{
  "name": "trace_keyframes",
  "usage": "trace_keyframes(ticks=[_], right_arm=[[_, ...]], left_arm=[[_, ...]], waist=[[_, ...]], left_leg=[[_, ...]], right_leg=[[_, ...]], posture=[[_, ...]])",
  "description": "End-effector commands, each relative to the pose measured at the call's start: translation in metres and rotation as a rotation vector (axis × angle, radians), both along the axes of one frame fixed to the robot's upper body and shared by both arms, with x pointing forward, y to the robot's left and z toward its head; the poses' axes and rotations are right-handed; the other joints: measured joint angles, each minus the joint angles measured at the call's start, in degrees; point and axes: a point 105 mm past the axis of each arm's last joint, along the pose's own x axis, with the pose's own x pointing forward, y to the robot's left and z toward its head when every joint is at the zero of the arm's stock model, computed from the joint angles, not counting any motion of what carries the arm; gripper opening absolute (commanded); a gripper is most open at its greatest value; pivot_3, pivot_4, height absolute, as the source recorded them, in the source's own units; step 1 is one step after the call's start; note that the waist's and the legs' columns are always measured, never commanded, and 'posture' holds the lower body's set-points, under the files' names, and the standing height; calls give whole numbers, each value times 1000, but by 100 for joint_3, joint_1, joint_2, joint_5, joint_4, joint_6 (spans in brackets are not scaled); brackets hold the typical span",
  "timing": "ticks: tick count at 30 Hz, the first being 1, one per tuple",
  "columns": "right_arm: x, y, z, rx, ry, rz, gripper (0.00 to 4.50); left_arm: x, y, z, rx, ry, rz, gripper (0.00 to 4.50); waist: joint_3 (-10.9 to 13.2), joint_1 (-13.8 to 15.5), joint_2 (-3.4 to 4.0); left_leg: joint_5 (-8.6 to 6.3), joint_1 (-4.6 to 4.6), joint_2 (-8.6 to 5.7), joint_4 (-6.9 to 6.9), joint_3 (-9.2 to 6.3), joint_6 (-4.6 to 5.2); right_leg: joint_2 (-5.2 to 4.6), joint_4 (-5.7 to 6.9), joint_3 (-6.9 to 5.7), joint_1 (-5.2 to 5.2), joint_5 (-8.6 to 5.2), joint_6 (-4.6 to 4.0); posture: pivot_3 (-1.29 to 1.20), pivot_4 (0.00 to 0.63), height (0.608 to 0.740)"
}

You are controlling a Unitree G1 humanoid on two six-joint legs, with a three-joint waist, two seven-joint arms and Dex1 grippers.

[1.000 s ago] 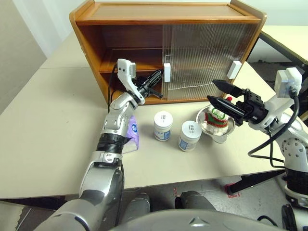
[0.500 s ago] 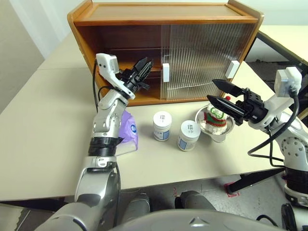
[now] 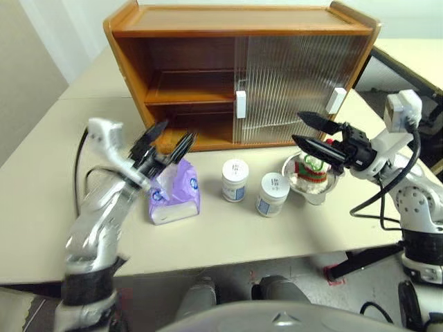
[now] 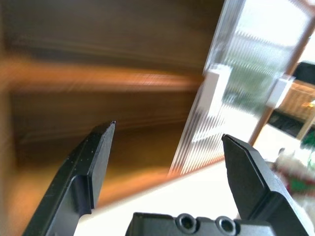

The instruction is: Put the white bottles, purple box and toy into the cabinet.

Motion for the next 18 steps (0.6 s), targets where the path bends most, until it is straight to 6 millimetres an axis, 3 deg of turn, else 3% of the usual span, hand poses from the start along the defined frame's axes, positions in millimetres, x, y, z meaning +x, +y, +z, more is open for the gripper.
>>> trace_keyframes(ticks=[1, 8, 10, 18], right_arm=[[2, 2, -1, -9, -2, 16, 4500], [2, 5, -2, -9, 1, 34, 4500], [2, 5, -1, -10, 2, 39, 4500], [2, 7, 0, -15, 6, 52, 4500]], left_arm=[[-27, 6, -4, 16, 19, -39, 4482], [-68, 15, -23, -5, 69, -69, 4482], [-76, 20, -30, 3, 84, -61, 4482], [-87, 28, -54, 45, 121, -31, 4482]], waist=[[-1, 18, 3], [-2, 160, 26], [-2, 171, 28], [0, 200, 47]], left_leg=[[-1, 0, 3, -2, -1, -3], [-30, -1, 30, -15, -9, -60], [-64, -3, 42, -15, -9, -117], [-37, -4, 59, -29, -8, -81]], right_leg=[[0, 4, 0, -4, -1, -10], [-1, 29, -1, -59, -22, -61], [1, 45, -1, -65, -22, -85], [18, 96, -3, -70, -69, -99]], posture=[[-71, 18, 740], [-24, 30, 740], [-18, 36, 740], [-10, 41, 740]])
